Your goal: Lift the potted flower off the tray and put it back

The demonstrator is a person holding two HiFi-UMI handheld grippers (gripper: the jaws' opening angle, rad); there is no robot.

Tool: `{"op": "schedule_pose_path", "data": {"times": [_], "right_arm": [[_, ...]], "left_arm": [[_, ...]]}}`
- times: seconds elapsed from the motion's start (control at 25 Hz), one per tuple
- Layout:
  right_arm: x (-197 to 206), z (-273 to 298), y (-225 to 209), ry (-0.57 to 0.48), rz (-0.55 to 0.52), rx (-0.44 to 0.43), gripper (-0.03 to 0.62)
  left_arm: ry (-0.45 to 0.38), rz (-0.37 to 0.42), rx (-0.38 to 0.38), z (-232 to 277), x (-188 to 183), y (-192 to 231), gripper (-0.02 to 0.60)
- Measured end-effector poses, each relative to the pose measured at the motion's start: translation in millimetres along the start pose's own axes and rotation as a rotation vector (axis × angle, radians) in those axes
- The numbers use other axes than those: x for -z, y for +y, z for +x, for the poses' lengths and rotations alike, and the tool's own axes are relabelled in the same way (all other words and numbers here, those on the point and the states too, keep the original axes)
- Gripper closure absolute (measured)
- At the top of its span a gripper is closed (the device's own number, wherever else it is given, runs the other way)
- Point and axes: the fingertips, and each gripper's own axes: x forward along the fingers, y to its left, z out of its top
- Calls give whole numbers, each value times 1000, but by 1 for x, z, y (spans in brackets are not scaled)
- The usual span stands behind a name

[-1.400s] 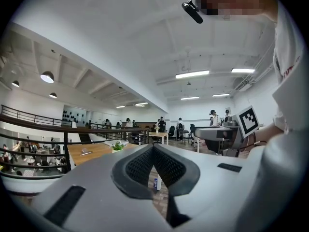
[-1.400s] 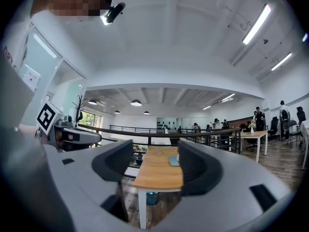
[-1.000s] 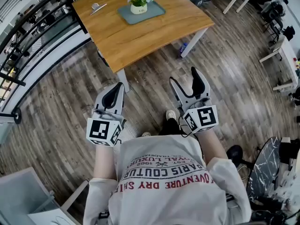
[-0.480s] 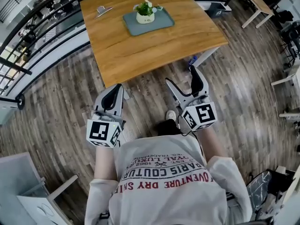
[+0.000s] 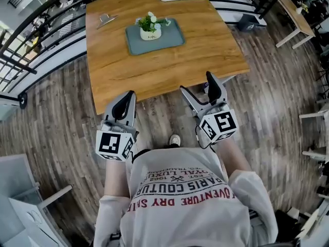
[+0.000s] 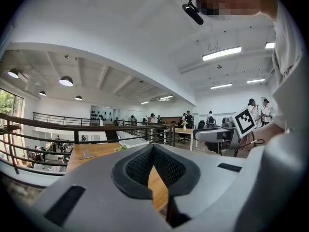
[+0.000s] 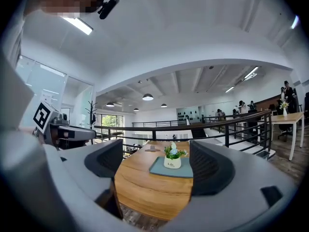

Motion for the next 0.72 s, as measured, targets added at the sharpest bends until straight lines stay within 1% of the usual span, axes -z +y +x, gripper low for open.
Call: {"op": "schedule_pose_path", "data": {"times": [0.16,0.32,0.44,0.56,0.72], "right_arm": [[-1,13,-25,10,7,-48,175],[4,36,-37,38,5,-103,175],[10,64,-52,72,2,-128,175],[21,99,-67,139,18,-146,175],[21,154,-83,167,-35,-180,175]], "left_arm": [[21,-1,-36,18,3,-9,569],[51,-11,-81,32,8,0,569],[50,-15,-97,52,9,13,569],[51,-23,-97,77,11,31,569],[43,-39,-113,118,11,73,570]]}}
